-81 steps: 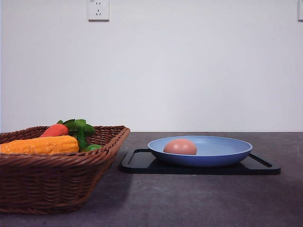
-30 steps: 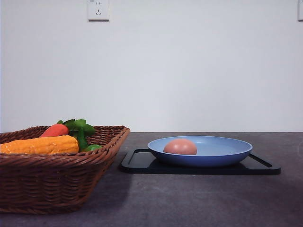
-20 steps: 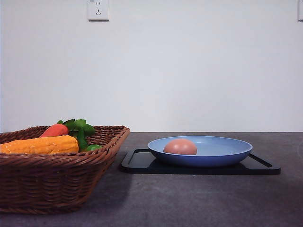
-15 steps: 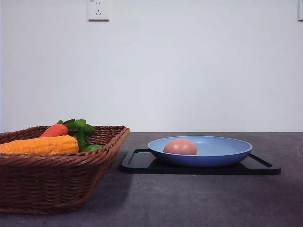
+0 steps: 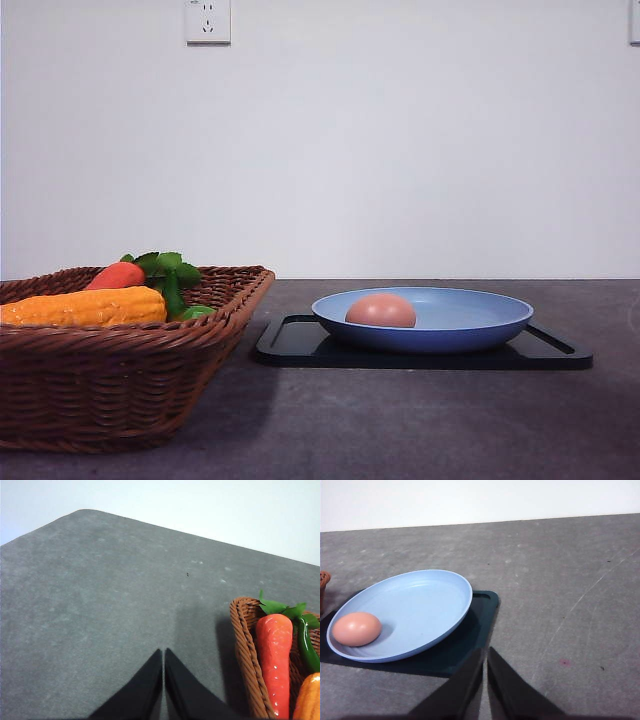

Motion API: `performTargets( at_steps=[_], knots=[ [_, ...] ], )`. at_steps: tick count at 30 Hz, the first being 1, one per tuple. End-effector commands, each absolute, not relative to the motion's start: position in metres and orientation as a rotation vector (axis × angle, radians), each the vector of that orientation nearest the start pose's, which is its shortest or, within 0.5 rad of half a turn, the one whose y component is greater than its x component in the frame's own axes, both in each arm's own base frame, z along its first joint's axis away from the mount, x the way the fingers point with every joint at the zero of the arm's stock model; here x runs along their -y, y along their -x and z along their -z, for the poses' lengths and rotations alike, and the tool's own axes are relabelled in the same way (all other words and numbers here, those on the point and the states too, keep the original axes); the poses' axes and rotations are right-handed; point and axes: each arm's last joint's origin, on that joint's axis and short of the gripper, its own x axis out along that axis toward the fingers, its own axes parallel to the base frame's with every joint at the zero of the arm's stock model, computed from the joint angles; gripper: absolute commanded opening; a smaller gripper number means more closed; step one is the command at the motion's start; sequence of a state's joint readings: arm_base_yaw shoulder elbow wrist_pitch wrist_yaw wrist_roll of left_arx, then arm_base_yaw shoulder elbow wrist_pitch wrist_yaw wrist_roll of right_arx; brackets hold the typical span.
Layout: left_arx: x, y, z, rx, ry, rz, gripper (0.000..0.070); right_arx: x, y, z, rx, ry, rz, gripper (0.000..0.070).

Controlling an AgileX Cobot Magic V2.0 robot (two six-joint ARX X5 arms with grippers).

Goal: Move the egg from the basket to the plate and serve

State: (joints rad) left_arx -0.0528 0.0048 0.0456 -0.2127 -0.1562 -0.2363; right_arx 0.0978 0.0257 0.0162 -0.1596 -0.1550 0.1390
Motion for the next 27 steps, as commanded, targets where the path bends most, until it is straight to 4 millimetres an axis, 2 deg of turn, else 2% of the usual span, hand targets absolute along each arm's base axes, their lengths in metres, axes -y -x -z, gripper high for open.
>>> performTargets(
  at_steps=[1, 27],
  knots=[
    [0.0003, -0.094, -0.1492, -0.195, 0.22, -0.13, 0.0, -0.0142, -0.0958, -0.1504, -0.189, -0.153, -0.242, 0.0],
    [0.0003, -0.094, -0.1492, -0.195, 0.22, -0.13, 0.0, -0.0142, -0.0958, -0.1504, -0.189, -0.153, -0.242, 0.0]
  ],
)
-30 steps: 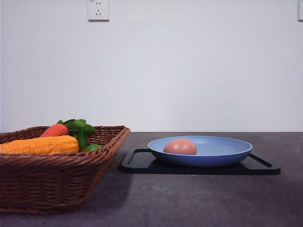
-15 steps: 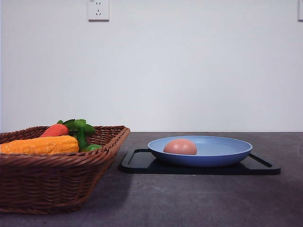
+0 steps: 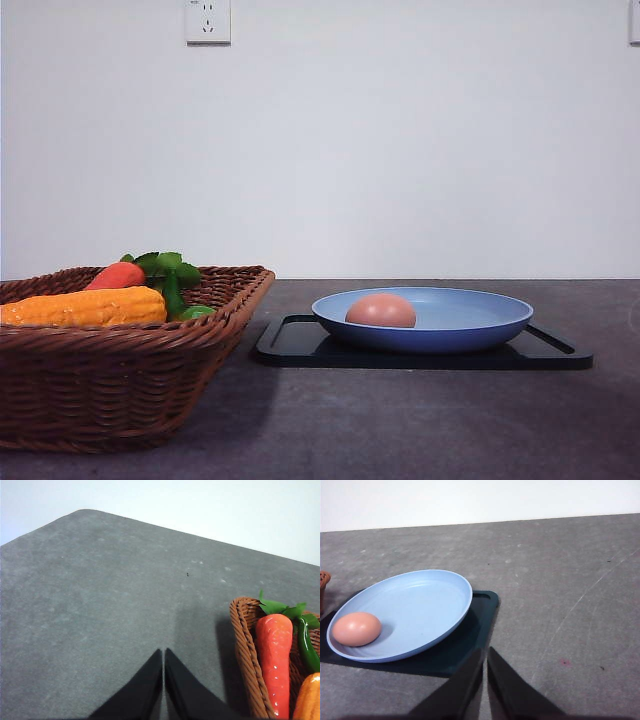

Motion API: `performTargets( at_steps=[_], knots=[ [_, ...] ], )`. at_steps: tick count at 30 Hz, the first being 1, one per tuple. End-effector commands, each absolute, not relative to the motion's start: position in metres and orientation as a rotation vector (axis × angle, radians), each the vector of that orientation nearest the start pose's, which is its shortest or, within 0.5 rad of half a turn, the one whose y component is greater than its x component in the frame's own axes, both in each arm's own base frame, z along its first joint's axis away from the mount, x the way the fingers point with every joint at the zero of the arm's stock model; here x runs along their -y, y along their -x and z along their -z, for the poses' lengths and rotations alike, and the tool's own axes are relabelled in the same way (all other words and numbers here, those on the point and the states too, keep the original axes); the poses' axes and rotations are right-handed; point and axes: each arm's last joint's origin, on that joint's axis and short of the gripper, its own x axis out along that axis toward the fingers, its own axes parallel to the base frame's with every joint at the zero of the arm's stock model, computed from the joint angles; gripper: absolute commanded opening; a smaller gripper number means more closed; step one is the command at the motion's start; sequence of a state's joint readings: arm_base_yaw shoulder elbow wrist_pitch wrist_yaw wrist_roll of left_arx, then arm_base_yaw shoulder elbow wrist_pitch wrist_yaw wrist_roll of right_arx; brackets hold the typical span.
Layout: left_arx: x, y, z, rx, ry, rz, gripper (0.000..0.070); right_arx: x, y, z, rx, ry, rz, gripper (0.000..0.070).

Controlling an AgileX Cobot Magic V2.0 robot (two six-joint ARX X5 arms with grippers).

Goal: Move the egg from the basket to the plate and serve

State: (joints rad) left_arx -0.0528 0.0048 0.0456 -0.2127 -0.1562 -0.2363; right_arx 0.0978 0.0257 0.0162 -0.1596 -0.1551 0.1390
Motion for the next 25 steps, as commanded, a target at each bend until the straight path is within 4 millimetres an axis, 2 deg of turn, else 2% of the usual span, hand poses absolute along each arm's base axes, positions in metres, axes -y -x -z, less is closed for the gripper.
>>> performTargets(
  at_steps=[1, 25],
  knots=[
    [0.0003, -0.094, -0.1492, -0.195, 0.22, -0.13, 0.0, -0.0142, -0.0958, -0.1504, -0.189, -0.153, -0.242, 0.0],
    [0.0003, -0.094, -0.1492, -0.195, 0.22, -0.13, 0.0, -0.0141, -0.0958, -0.1504, -0.189, -0.153, -0.242, 0.0]
  ],
)
